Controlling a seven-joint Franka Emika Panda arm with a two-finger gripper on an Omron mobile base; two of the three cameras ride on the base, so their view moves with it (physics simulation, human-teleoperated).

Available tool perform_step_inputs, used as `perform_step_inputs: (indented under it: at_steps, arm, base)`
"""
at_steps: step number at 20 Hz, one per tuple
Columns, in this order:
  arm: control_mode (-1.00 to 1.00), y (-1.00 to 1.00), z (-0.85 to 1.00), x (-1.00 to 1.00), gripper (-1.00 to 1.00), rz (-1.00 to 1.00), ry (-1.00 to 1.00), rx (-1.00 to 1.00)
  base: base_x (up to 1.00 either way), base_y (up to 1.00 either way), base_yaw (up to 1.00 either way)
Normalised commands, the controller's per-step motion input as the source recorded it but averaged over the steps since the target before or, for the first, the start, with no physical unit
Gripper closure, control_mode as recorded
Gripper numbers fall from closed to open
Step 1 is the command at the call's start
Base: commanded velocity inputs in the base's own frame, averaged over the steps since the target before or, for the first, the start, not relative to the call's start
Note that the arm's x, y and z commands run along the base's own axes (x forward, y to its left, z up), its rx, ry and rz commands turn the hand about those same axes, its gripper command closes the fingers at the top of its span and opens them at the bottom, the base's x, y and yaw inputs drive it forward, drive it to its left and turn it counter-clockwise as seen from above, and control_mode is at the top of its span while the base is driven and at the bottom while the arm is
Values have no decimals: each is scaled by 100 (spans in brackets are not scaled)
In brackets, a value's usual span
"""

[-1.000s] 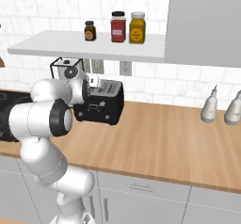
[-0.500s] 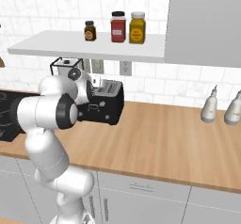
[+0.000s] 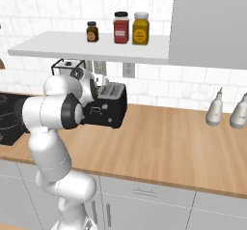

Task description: Start the toaster. Once the lever pops up, take the bread to the plate on the dining counter.

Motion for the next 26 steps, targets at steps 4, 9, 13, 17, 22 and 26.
perform_step_inputs:
  at_steps: [4,9,13,17,22,26]
  arm:
    - [-100,0,-9,10,100,0,0,2]
    - [-100,0,-2,-1,100,-2,0,2]
    - [-100,0,7,-47,100,-2,-5,3]
    - [-100,0,62,-85,100,-5,-18,5]
    - [-100,0,90,-53,100,-5,-14,6]
    - [-100,0,52,-30,100,-3,1,8]
  base:
    - [0,0,0]
    - [0,0,0]
    - [0,0,0]
    - [0,0,0]
    - [0,0,0]
    - [0,0,0]
